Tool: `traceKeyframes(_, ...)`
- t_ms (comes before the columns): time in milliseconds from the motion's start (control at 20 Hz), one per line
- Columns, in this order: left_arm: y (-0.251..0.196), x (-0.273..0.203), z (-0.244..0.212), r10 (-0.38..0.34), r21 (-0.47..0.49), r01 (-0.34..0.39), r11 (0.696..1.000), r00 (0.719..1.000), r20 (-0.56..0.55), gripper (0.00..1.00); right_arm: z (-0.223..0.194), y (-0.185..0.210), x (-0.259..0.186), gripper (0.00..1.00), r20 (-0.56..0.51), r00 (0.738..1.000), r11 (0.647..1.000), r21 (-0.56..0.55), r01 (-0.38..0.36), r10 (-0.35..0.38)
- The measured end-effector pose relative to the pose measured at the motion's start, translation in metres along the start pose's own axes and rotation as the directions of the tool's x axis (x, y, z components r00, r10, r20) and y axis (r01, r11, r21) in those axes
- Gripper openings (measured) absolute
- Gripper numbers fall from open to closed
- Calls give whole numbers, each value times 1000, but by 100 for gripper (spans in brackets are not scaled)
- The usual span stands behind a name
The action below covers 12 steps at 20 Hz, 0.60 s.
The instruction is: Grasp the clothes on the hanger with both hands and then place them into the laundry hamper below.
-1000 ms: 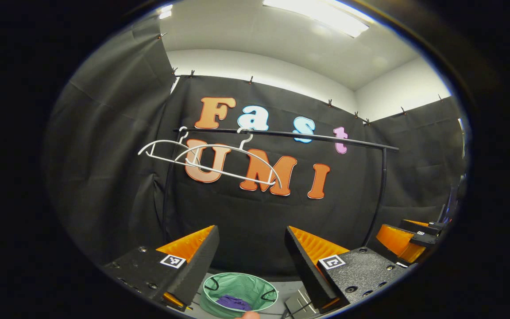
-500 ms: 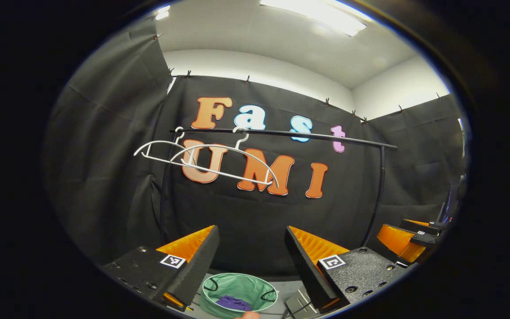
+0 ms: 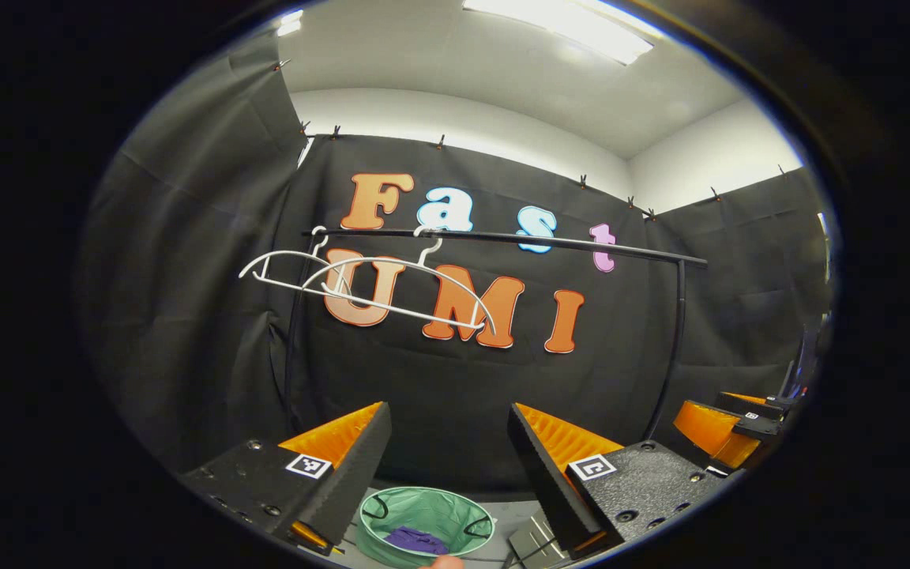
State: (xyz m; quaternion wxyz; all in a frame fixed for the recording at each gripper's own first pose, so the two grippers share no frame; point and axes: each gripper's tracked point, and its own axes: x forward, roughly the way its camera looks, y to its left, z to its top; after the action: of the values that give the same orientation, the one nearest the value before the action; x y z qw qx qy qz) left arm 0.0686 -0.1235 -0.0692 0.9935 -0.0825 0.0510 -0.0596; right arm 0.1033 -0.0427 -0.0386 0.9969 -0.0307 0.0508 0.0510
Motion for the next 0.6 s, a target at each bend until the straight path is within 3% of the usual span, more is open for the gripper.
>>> traceKeyframes(350, -5, 1, 2, -8, 9, 8, 1000, 1000, 11, 94, 2, -2, -2, 98, 9, 1000, 1000, -2, 1, -1)
traceKeyframes(400, -6, 0, 2, -9, 9, 9, 1000, 1000, 11, 94, 3, -2, -2, 89, 9, 1000, 1000, -1, 1, -1)
traceKeyframes(450, -6, 0, 2, -10, 11, 10, 1000, 1000, 9, 94, 3, -3, -2, 89, 9, 1000, 1000, 1, 0, 0)
traceKeyframes(500, -7, 0, 3, -10, 12, 10, 1000, 1000, 10, 94, 2, -3, -3, 98, 9, 1000, 1000, 3, -1, 1)
traceKeyframes(600, -7, -1, 4, -8, 12, 8, 1000, 1000, 11, 94, 3, -3, -1, 98, 6, 1000, 1000, 7, -1, 1)
